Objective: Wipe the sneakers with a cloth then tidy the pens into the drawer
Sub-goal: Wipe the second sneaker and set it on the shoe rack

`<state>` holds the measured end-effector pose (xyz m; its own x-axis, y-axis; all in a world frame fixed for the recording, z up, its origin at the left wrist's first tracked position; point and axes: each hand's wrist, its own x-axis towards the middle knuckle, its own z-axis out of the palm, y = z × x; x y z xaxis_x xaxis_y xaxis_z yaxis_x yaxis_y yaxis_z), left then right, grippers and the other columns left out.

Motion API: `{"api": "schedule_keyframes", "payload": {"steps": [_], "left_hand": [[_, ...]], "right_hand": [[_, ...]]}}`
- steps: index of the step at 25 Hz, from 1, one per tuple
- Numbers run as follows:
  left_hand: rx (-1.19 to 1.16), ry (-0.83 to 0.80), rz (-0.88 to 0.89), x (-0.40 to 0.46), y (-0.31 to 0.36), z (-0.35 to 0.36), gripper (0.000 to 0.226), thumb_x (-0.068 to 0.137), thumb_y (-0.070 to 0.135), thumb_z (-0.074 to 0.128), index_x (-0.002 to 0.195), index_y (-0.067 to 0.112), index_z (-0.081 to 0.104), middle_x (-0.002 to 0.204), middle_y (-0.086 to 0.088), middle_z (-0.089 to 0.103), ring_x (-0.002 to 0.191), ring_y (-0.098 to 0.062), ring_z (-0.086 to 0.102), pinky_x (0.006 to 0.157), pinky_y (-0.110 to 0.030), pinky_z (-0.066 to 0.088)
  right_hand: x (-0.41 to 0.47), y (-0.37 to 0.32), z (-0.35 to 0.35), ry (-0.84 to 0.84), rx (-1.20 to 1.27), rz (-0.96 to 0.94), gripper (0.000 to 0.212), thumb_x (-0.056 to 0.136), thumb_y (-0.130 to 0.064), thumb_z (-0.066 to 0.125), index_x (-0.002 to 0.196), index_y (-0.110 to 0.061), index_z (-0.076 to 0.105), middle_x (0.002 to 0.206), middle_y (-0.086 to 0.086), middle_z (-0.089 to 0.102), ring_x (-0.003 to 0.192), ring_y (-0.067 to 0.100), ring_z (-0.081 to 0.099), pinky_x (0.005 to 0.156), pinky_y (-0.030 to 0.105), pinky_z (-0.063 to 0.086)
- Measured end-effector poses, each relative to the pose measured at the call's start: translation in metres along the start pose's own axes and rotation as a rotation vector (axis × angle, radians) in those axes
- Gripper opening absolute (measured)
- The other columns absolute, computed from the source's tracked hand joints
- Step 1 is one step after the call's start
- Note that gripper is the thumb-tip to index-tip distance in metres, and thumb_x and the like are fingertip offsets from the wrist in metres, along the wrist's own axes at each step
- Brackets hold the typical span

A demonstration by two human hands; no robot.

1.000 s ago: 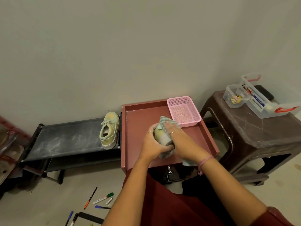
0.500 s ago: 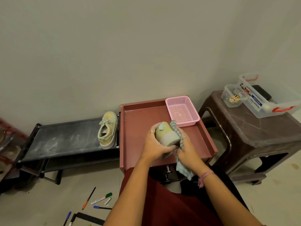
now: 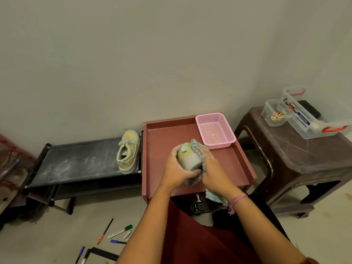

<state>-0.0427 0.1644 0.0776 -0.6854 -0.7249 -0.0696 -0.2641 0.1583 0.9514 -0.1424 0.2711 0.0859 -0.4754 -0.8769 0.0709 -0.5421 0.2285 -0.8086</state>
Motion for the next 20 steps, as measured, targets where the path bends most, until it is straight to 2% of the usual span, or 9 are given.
{"api": "schedule_keyframes", "payload": {"steps": [2,4,6,8,11,13,16,18,20], "left_hand": [[-0.04,-0.019,-0.003,0.0,0.0,-0.005,0.083,0.06,-0.01,0.083,0.128,0.015,0.043,0.111,0.008,0.059,0.089,0.02,0.057,0.071,-0.003,0.045],[-0.068,-0.03,-0.005,-0.001,-0.002,-0.009,0.08,0.062,-0.016,0.079,0.128,0.011,0.041,0.108,0.004,0.061,0.085,0.02,0.059,0.069,-0.004,0.046],[-0.049,-0.027,-0.005,-0.003,-0.006,-0.013,0.085,0.06,-0.011,0.083,0.13,0.012,0.041,0.11,0.011,0.058,0.09,0.021,0.057,0.073,-0.003,0.044],[0.026,-0.04,0.007,-0.01,-0.01,-0.02,0.093,0.056,0.006,0.091,0.132,0.021,0.04,0.119,0.012,0.054,0.105,0.013,0.053,0.083,-0.006,0.044],[0.134,-0.075,0.015,-0.014,-0.02,-0.027,0.096,0.053,0.022,0.093,0.131,0.032,0.038,0.128,0.011,0.05,0.118,-0.003,0.049,0.095,-0.012,0.04],[0.177,-0.093,0.022,-0.014,-0.023,-0.033,0.096,0.054,0.019,0.093,0.13,0.033,0.035,0.124,0.017,0.049,0.116,-0.003,0.048,0.091,-0.001,0.034],[0.202,-0.112,0.023,-0.014,-0.024,-0.042,0.095,0.059,0.011,0.091,0.129,0.031,0.031,0.115,0.03,0.042,0.104,0.012,0.047,0.084,0.006,0.028],[0.218,-0.109,0.032,-0.016,-0.025,-0.048,0.096,0.058,0.016,0.092,0.131,0.031,0.031,0.118,0.026,0.045,0.108,0.008,0.047,0.088,0.004,0.029],[0.261,-0.125,0.036,-0.019,-0.028,-0.05,0.102,0.056,0.026,0.093,0.138,0.028,0.032,0.13,0.015,0.046,0.121,-0.002,0.043,0.101,-0.008,0.03]], "right_hand": [[-0.01,-0.009,0.012,0.027,-0.397,-0.177,0.082,0.077,0.006,0.058,0.149,-0.017,0.026,0.157,-0.003,0.019,0.146,0.019,0.011,0.12,0.038,0.006],[-0.009,-0.017,0.015,-0.003,-0.658,-0.34,0.084,0.076,0.002,0.063,0.149,-0.014,0.026,0.157,0.002,0.021,0.146,0.027,0.013,0.119,0.044,0.012],[0.01,-0.018,0.003,-0.194,-0.508,-0.237,0.091,0.078,0.0,0.064,0.152,-0.018,0.013,0.159,-0.004,0.009,0.147,0.019,0.005,0.12,0.039,0.011],[0.027,-0.01,-0.017,-0.417,-0.097,0.0,0.096,0.076,0.01,0.056,0.152,-0.022,0.007,0.158,-0.011,0.004,0.146,0.009,0.002,0.12,0.03,0.007],[0.012,-0.009,-0.021,-0.386,0.263,0.245,0.094,0.075,0.019,0.04,0.151,-0.029,0.012,0.155,-0.017,0.008,0.145,0.009,0.011,0.119,0.028,0.016],[-0.004,-0.016,0.002,-0.315,0.161,0.159,0.092,0.078,0.019,0.039,0.152,-0.026,0.007,0.151,-0.021,0.004,0.144,0.004,0.001,0.115,0.014,0.007],[-0.011,-0.024,0.025,-0.273,-0.129,-0.054,0.091,0.081,0.015,0.04,0.151,-0.027,0.001,0.151,-0.023,-0.007,0.141,-0.001,-0.014,0.114,0.02,-0.004],[-0.001,-0.015,0.02,-0.318,-0.092,-0.053,0.096,0.077,0.017,0.044,0.151,-0.029,0.004,0.154,-0.02,-0.003,0.143,-0.001,-0.008,0.117,0.022,0.0],[0.011,0.005,0.01,-0.38,0.027,0.021,0.097,0.073,0.021,0.039,0.149,-0.029,0.005,0.155,-0.016,0.0,0.144,0.002,-0.002,0.119,0.022,0.001]]}}
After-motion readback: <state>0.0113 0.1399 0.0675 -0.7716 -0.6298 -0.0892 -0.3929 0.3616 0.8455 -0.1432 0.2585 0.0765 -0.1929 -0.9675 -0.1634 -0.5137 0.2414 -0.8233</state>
